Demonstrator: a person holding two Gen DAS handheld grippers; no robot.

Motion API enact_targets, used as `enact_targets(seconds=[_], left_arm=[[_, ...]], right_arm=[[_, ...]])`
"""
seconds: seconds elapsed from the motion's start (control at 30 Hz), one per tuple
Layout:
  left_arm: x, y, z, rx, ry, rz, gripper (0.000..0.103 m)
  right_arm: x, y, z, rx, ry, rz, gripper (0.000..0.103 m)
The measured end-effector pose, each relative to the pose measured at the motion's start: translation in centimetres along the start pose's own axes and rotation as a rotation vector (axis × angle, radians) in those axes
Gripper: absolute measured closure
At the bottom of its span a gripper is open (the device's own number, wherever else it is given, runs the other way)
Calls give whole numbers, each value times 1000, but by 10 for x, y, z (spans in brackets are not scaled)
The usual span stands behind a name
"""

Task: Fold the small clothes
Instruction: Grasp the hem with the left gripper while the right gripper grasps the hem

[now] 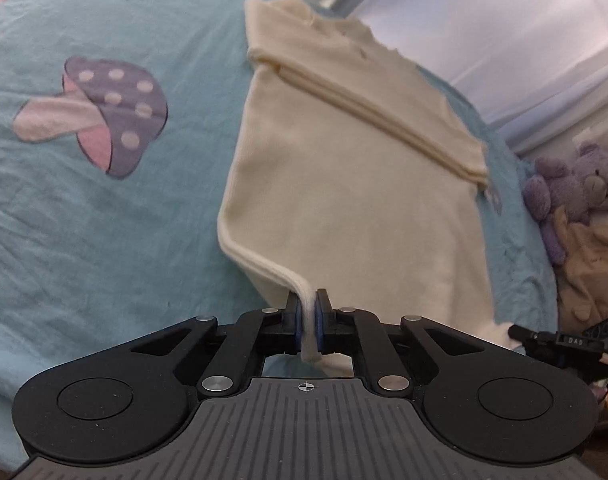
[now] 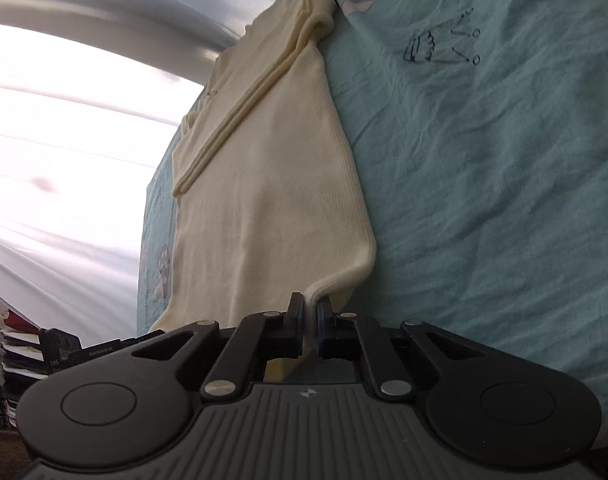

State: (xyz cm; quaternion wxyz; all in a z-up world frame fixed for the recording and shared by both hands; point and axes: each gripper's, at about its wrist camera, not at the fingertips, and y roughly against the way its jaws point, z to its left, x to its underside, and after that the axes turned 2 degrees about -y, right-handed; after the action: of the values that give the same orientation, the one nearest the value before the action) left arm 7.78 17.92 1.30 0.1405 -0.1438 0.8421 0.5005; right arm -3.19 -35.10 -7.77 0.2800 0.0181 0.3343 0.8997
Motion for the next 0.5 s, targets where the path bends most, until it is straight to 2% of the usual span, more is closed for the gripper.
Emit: enact_targets(seconds=[0.1,0.27,0.43,0.5], left_arm=[[-26,12,-3,23,-2,-94,95],[-72,5,-16,14,-30,-180,95],[-111,-35,-15,-51,-32,-191,95],[-122,-53,-14,-87,-54,-187,95]], right_arm=[[-14,5,10,-22,21,-66,98],[-51,-2,33,-29,81,-166,98],[-93,-25,48,21,131,-263,98],[-109,-37,51,67,137,-288,98]])
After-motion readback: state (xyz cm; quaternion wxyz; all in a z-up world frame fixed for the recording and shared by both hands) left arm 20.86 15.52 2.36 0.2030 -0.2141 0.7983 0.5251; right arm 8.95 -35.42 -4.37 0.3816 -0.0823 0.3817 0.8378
